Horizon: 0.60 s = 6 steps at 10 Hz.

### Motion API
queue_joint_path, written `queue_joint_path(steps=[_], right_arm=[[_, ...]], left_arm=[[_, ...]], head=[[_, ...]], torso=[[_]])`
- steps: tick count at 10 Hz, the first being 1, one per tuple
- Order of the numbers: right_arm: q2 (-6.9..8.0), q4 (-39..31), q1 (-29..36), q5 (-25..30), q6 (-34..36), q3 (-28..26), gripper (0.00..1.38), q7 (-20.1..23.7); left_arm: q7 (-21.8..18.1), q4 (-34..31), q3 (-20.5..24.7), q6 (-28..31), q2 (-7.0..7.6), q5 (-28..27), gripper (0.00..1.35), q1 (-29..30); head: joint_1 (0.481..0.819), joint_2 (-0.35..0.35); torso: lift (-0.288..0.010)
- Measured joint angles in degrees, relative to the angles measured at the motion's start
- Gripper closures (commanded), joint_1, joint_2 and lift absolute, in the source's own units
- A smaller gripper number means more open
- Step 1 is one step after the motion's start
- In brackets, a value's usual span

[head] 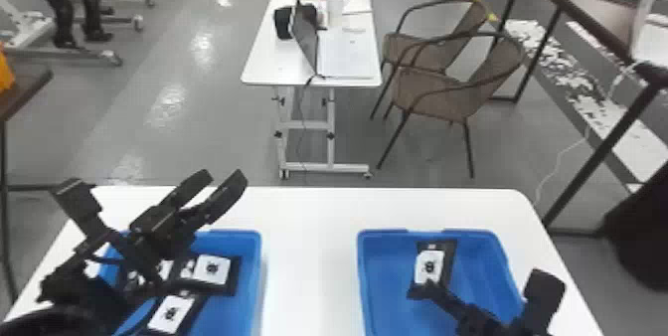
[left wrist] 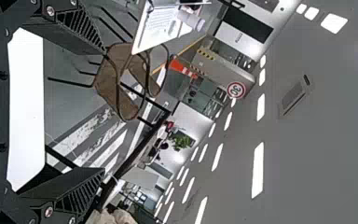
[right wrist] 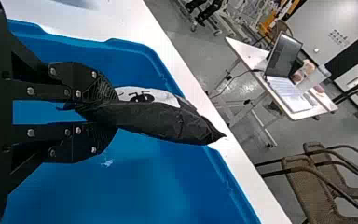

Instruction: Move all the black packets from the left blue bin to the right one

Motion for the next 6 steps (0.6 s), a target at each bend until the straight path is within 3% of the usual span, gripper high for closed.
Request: queue_joint_path(steps=[1, 2, 4, 6], right_arm=[[0.0, -0.45, 0.18, -1.11, 1.31, -0.26, 0.24, -1.02], [0.0, -1.5, 0.72, -1.74, 1.51, -0.32, 0.08, -2.45], [0.0, -5.15, 3.43, -0.58, -5.22, 0.26, 0.08, -3.82], [0.0, -6.8, 6.71, 1.84, -23.01, 4.66, 0.08, -3.59]], left_arm=[[0.3, -0.96, 1.24, 1.76, -0.39, 0.06, 0.14, 0.44], [0.51, -1.58, 2.26, 3.49, -0.58, 0.68, 0.14, 0.75], [3.26, -2.45, 3.28, 4.39, -1.0, 3.03, 0.14, 2.03], [3.96, -3.71, 5.04, 4.49, -1.54, -0.98, 0.14, 4.55]], head=[[0.695, -0.028], [0.695, -0.023], [0.695, -0.033], [0.695, -0.022]], torso=[[0.0], [0.0], [0.0], [0.0]])
